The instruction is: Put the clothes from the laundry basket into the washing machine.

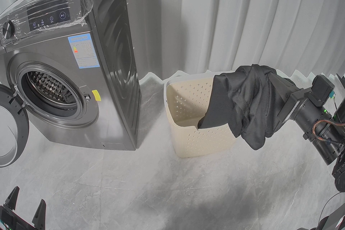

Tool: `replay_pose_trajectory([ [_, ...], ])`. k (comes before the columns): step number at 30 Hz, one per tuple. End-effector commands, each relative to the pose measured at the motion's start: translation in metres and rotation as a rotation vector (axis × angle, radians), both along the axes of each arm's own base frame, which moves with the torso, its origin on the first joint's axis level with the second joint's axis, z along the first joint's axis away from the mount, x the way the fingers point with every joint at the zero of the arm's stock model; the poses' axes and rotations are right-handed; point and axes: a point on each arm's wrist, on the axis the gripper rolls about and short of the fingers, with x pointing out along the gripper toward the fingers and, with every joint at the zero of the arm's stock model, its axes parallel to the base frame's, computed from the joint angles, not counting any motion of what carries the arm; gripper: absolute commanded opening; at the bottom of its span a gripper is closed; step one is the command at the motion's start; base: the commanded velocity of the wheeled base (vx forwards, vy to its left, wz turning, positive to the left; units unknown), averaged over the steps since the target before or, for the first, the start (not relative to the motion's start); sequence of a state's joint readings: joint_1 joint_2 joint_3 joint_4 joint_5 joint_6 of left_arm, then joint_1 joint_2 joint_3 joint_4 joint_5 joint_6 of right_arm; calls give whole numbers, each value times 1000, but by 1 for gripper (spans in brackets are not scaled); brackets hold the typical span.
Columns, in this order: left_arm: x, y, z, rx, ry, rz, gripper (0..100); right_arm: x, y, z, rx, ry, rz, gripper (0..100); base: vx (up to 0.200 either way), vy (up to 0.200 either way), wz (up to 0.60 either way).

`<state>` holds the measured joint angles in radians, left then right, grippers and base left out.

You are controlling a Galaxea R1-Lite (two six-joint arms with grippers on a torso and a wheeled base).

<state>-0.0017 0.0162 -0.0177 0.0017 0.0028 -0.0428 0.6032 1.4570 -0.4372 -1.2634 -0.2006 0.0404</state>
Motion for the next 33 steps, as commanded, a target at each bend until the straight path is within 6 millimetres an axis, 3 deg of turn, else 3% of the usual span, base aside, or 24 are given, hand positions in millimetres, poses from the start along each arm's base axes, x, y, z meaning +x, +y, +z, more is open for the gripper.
replay_pose_trajectory([
  [1,0,0,-5,0,0,2,100,-1,1,-3,3,18,-39,0,0,0,0],
  [33,0,0,-5,-5,1,0,100,2,10,-5,14,23,-16,0,0,200,0],
])
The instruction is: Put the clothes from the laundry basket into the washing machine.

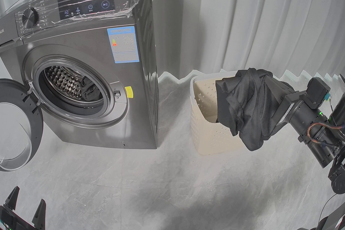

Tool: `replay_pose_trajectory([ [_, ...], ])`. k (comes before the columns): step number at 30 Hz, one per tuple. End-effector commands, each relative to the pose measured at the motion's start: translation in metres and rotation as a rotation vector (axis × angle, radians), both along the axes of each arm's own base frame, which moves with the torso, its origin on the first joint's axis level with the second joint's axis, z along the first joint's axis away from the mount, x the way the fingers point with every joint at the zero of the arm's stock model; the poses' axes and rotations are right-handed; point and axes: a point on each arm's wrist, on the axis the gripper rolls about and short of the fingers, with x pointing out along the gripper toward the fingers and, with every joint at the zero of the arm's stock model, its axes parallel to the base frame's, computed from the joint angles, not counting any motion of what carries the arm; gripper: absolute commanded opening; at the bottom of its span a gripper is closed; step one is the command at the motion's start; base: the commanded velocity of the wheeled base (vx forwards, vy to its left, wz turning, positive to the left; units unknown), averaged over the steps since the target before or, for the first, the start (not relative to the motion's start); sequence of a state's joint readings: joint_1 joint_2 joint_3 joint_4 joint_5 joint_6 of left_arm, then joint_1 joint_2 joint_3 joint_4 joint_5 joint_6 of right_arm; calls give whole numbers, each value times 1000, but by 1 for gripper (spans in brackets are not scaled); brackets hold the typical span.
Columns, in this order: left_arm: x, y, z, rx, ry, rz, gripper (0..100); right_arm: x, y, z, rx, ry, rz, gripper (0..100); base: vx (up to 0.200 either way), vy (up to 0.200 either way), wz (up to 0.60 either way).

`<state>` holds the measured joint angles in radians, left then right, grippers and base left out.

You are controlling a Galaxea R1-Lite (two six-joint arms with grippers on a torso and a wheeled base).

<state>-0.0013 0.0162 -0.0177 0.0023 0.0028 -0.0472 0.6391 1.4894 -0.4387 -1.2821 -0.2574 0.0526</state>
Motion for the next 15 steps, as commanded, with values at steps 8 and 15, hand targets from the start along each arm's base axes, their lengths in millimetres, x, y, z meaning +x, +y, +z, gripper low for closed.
replay_pose_trajectory([
  [8,0,0,-4,-2,-1,0,100,-1,3,1,3,-5,12,0,0,200,0],
  [15,0,0,-4,-2,-1,0,100,-1,3,2,4,-6,14,0,0,200,0],
])
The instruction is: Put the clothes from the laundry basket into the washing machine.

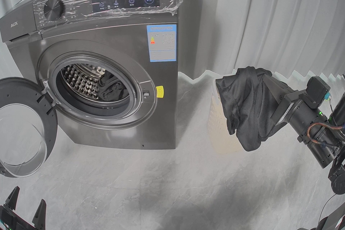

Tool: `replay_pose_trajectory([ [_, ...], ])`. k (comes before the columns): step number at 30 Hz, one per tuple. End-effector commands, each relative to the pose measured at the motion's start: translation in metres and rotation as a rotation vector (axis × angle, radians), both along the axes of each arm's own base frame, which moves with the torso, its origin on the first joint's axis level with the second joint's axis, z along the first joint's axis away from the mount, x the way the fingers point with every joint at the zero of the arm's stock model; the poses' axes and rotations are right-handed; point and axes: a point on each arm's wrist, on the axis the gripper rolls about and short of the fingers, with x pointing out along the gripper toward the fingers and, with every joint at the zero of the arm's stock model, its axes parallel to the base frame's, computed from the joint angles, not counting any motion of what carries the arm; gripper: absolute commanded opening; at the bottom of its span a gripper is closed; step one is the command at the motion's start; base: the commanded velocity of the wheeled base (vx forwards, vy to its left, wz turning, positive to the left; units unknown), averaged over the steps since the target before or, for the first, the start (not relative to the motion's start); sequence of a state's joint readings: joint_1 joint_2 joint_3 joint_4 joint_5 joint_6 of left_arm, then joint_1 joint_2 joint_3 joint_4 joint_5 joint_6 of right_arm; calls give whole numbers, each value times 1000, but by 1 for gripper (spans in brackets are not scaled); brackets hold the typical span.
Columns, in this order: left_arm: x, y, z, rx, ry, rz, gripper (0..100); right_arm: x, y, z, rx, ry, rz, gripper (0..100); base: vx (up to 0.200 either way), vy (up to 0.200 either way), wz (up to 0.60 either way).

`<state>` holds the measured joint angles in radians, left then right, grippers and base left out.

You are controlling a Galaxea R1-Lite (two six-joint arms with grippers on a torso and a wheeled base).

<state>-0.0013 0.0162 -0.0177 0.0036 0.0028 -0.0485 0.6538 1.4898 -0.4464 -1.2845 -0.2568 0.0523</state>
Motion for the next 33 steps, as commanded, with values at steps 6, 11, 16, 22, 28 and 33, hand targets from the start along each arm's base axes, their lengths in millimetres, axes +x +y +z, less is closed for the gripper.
replay_pose_trajectory([
  [6,0,0,-4,-1,-2,0,100,0,0,1,4,-5,-1,0,0,33,0],
  [11,0,0,-4,-1,-2,0,100,0,0,2,8,-11,-1,0,0,0,0],
  [16,0,0,-4,-1,-2,0,100,0,0,2,7,-9,-1,0,0,0,0],
  [22,0,0,-4,-1,-2,0,100,0,0,2,8,-11,-1,0,-100,0,0],
  [28,0,0,-4,-1,-2,0,100,0,0,1,6,-8,-1,0,-200,0,0],
  [33,0,0,-4,-1,-2,2,100,0,0,1,5,-6,-3,0,-120,0,0],
])
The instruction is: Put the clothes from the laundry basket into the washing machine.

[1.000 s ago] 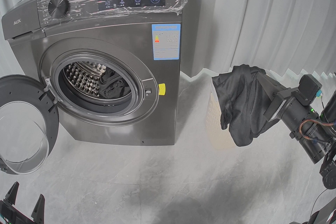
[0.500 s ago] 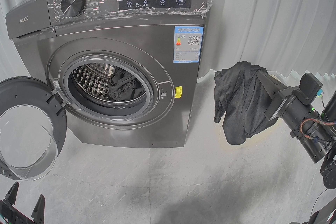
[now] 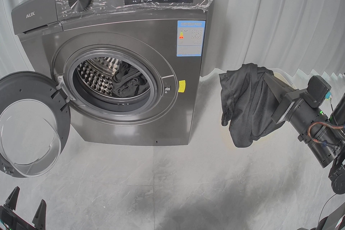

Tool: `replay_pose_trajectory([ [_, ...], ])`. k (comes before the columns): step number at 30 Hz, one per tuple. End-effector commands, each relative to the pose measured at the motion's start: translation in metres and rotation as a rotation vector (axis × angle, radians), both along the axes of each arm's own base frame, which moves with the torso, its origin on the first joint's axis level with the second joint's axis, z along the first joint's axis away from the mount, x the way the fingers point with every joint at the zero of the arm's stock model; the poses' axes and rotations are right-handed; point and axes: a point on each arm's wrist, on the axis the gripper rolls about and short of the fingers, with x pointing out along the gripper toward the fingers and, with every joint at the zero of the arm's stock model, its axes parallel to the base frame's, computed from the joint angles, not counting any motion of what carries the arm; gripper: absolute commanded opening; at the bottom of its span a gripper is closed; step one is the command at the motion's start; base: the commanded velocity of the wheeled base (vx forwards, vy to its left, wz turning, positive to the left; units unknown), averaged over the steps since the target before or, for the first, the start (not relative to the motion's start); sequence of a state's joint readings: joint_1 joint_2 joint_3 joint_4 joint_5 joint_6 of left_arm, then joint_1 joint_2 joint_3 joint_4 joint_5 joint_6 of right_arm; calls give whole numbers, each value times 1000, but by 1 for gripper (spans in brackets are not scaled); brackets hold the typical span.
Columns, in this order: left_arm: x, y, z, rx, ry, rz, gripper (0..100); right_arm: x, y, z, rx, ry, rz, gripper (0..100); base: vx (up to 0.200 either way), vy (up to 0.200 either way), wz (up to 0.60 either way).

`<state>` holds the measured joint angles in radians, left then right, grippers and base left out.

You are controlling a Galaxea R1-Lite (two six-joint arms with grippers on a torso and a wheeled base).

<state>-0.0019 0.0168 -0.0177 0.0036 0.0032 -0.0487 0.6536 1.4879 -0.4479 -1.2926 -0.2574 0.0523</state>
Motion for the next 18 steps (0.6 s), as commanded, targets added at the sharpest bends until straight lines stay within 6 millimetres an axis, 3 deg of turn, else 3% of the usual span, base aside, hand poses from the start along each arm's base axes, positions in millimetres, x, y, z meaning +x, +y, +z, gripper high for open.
replay_pose_trajectory([
  [1,0,0,-4,0,-3,2,100,0,0,-1,-3,3,0,0,0,0,0],
  [4,0,0,-5,0,-1,0,100,0,0,-1,-3,3,0,0,0,0,0],
  [18,0,0,-4,0,-3,-1,100,1,0,-2,-3,6,0,0,0,200,0],
])
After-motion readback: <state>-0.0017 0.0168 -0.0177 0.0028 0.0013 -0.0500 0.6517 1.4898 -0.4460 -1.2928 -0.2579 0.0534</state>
